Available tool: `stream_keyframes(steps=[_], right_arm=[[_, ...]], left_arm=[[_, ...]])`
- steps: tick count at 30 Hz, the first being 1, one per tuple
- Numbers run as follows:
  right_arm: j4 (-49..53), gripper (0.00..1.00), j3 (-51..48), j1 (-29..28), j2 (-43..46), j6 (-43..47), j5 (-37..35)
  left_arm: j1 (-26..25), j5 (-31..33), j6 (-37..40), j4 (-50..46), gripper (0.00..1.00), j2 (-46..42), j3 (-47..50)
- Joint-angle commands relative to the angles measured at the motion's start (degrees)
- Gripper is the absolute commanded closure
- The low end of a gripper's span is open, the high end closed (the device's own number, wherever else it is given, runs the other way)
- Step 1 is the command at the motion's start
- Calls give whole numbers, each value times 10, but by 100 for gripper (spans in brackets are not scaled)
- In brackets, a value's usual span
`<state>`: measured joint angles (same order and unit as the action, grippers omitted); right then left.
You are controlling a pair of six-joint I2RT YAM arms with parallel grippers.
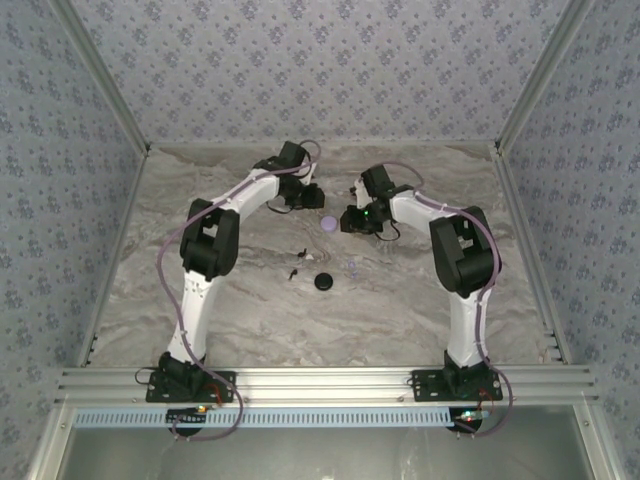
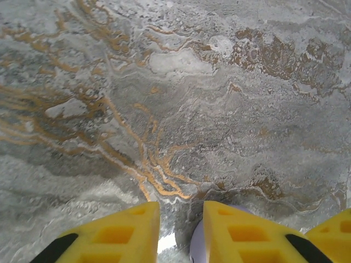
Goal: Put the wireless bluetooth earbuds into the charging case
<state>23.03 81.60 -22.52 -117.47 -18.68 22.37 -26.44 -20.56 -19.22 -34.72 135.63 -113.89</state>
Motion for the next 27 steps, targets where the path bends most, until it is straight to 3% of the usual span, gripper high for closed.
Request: stream_keyframes(steps=[1, 5, 14, 27], right_arm=[[32, 75, 32, -7, -25, -15, 19], [35, 77, 47, -12, -43, -21, 22], [43, 79, 76, -13, -72, -39, 9], [69, 80, 114, -9, -98, -43, -24]], left_arm=[[-4, -13, -6, -30, 77, 20, -31], [-5, -6, -5, -38, 81, 36, -49], [-10, -14, 5, -75, 81, 41, -44], [-10, 15, -6, -77, 82, -20, 55]])
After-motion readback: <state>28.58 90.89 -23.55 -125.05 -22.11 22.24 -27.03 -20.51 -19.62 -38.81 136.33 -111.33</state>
